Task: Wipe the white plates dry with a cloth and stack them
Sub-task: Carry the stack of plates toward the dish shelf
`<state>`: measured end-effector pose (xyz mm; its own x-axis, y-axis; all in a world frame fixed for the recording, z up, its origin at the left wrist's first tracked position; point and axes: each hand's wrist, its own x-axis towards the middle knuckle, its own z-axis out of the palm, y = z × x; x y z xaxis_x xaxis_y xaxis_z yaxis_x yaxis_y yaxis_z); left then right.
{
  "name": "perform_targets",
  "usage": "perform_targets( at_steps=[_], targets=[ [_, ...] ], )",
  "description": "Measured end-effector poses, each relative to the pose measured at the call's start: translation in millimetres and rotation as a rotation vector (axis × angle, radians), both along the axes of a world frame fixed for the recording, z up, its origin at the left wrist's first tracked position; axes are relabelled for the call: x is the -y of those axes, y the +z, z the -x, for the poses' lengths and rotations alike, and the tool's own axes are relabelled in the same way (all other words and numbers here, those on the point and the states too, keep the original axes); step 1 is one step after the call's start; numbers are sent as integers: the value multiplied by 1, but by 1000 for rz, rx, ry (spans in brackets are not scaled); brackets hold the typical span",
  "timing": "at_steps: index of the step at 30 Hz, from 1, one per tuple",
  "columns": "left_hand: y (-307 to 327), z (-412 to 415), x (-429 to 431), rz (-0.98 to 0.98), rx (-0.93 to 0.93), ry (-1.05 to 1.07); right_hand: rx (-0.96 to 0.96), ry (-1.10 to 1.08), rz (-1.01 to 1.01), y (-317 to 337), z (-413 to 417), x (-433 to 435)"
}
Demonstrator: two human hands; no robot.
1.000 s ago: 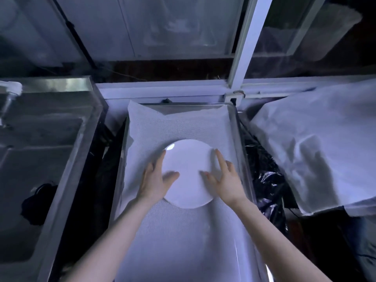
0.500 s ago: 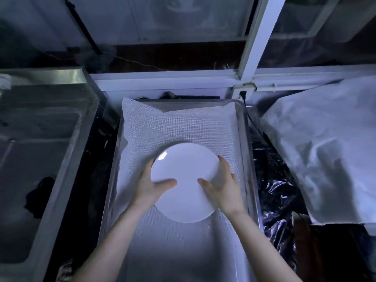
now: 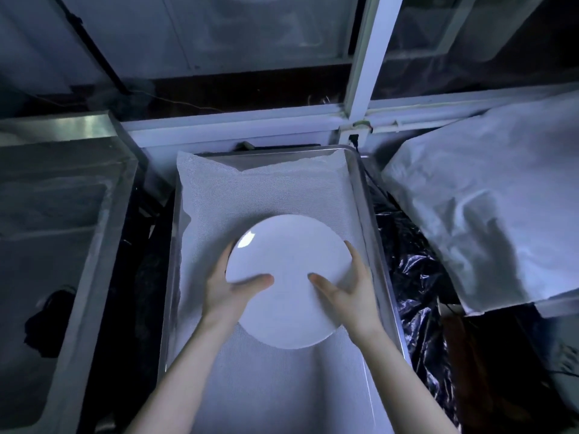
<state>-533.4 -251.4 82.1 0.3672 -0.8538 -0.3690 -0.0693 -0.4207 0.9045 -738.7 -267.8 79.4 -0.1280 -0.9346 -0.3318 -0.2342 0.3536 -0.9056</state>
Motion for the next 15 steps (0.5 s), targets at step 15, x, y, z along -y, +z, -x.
perform_targets(
  at_steps=[15],
  targets=[
    [68, 24, -108, 183, -140, -558, -178, -529, 165, 90, 0, -220]
  ],
)
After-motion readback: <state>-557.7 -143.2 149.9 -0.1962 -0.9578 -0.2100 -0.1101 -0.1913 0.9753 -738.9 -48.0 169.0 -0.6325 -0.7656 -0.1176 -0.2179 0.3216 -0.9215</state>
